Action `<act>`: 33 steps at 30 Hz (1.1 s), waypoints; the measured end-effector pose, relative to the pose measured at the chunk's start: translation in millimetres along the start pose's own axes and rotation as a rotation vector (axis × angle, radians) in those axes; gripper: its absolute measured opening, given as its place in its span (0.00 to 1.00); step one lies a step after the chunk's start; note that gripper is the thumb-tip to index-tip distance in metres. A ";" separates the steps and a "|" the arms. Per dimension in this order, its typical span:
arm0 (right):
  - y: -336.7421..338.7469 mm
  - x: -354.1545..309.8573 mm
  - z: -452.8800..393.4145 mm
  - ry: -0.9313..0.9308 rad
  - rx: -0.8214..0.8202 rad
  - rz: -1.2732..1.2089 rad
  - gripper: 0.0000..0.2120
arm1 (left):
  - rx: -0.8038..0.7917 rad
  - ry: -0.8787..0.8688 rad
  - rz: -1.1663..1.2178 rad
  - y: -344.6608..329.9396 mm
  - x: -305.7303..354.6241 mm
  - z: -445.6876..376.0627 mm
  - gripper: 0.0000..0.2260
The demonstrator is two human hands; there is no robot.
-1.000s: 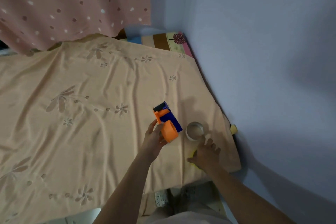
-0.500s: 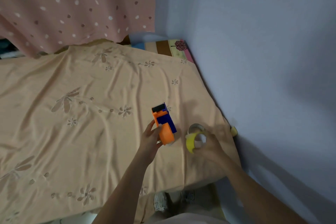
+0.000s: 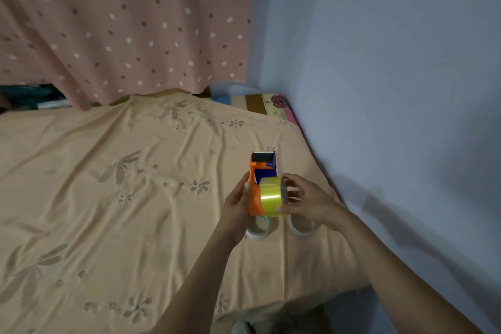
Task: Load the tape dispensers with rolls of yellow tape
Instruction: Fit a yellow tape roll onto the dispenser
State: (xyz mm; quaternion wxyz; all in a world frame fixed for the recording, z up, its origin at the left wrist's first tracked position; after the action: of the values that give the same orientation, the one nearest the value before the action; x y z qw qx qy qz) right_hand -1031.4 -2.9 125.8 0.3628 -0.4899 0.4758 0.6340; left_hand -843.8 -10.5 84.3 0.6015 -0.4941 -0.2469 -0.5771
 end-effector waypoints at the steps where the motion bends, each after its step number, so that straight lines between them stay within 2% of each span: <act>1: -1.7 -1.4 0.2 0.002 0.001 -0.001 0.36 | -0.012 0.006 0.035 1.1 1.0 1.1 0.19; 7: -14.2 -8.7 0.8 0.013 -0.009 0.016 0.34 | -0.118 0.114 0.189 -8.1 -6.0 18.4 0.21; 9: -17.6 -12.8 -1.6 0.015 -0.018 0.051 0.34 | -0.135 0.120 0.202 -10.6 -7.4 20.6 0.25; 11: -19.7 -14.4 -4.0 0.019 0.005 0.056 0.33 | -0.148 0.120 0.183 -11.0 -7.1 21.3 0.28; 14: -20.9 -17.6 -5.6 0.045 0.033 0.028 0.32 | -0.139 0.099 0.116 -9.7 -7.5 18.3 0.27; 17: -20.2 -24.4 -6.6 0.085 -0.011 0.013 0.28 | -0.136 0.073 0.102 -9.2 -5.9 14.8 0.30; 20: -22.0 -28.4 -6.6 0.104 -0.118 0.052 0.27 | -0.078 0.024 0.131 -12.3 -1.1 16.1 0.30; 23: -22.7 -26.1 -8.9 0.093 -0.203 0.110 0.24 | 0.063 0.016 0.169 -8.9 -1.3 18.3 0.28; 25: -21.1 -23.8 -11.8 0.108 -0.081 0.228 0.20 | 0.118 0.006 0.168 -3.9 -2.9 20.7 0.24; 28: -13.6 -25.7 -8.9 0.143 0.365 0.394 0.11 | 0.158 0.016 0.221 2.0 -5.4 26.5 0.21; 29: -15.4 -24.4 -8.9 0.139 0.409 0.403 0.12 | 0.162 0.019 0.265 4.4 -5.4 30.3 0.20; 30: -18.9 -21.4 -9.1 0.089 0.389 0.358 0.18 | 0.151 0.022 0.308 5.7 -5.0 33.9 0.19; 32: -35.8 -15.0 -12.2 -0.083 0.234 0.156 0.29 | 0.140 0.025 0.378 8.5 -4.6 42.0 0.18; 33: -48.2 -13.4 -11.8 -0.148 0.154 0.079 0.29 | 0.140 0.029 0.394 10.4 -4.8 47.2 0.18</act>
State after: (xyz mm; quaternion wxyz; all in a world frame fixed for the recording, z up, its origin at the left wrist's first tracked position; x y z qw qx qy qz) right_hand -980.1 -0.5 126.1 0.4082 -0.3933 0.5140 0.6439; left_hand -822.1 31.6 95.3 0.7390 -0.4816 -0.1763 -0.4370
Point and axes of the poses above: each hand's wrist, its own z-axis away from the middle knuckle, its own y-axis out of the back of the hand, x = y × z, the point moved 3 cm from there along -z, towards the middle knuckle, and after that the axes turned 13 degrees about y, right-handed, at the moved point
